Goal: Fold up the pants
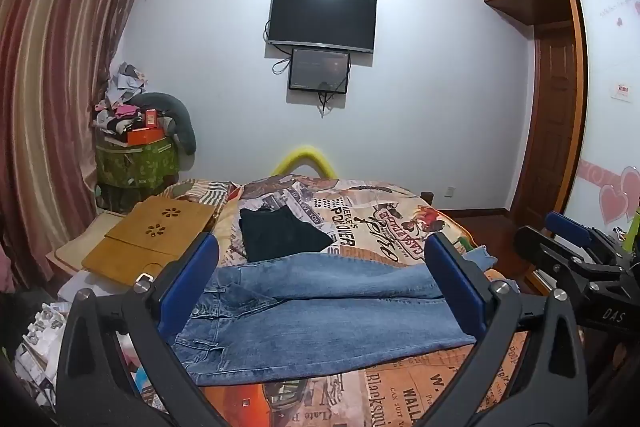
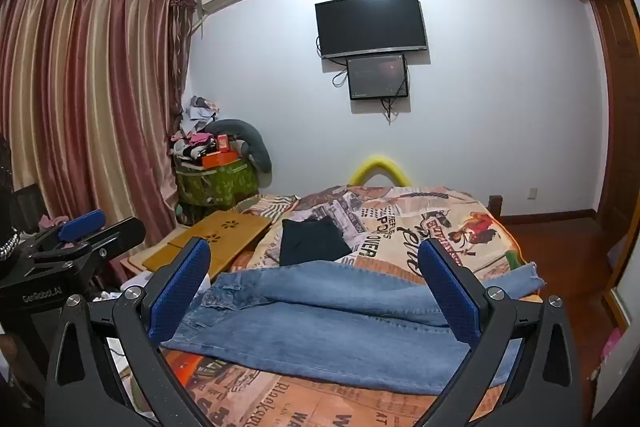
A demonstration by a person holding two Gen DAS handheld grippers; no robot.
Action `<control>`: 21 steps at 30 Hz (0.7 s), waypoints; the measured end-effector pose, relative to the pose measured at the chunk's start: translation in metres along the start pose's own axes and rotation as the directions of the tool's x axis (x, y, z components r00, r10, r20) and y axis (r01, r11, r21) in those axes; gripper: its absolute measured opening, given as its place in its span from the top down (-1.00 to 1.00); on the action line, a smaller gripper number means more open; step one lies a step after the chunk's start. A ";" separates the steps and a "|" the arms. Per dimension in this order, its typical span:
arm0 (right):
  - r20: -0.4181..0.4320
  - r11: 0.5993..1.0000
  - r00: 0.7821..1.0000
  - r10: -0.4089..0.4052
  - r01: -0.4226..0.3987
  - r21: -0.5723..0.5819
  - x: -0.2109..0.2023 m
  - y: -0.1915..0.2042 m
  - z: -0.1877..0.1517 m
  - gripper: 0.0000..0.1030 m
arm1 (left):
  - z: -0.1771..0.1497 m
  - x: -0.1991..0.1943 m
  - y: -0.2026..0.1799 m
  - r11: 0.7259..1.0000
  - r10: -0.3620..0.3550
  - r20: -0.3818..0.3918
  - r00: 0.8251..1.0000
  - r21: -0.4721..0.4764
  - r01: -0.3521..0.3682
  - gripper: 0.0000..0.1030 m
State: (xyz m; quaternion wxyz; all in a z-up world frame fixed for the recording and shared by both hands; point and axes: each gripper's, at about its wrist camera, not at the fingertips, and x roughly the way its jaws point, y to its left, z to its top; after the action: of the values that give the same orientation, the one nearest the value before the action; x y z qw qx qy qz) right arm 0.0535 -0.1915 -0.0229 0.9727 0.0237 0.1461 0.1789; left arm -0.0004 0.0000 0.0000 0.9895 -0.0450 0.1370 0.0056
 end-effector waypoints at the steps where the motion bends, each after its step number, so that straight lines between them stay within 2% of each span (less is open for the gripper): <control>1: -0.001 1.000 1.000 -0.001 0.001 -0.002 0.000 0.000 0.000 -1.00 | 0.000 0.000 0.000 1.000 -0.001 -0.001 1.000 -0.001 0.001 -1.00; 21: 0.002 1.000 1.000 -0.007 0.007 -0.006 0.001 -0.002 0.000 -1.00 | 0.001 0.000 -0.006 1.000 -0.004 0.005 1.000 0.009 0.004 -1.00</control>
State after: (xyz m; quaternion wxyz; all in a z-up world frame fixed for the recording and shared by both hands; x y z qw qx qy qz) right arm 0.0551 -0.1934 -0.0235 0.9735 0.0203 0.1447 0.1757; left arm -0.0004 -0.0058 0.0014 0.9901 -0.0407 0.1345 0.0031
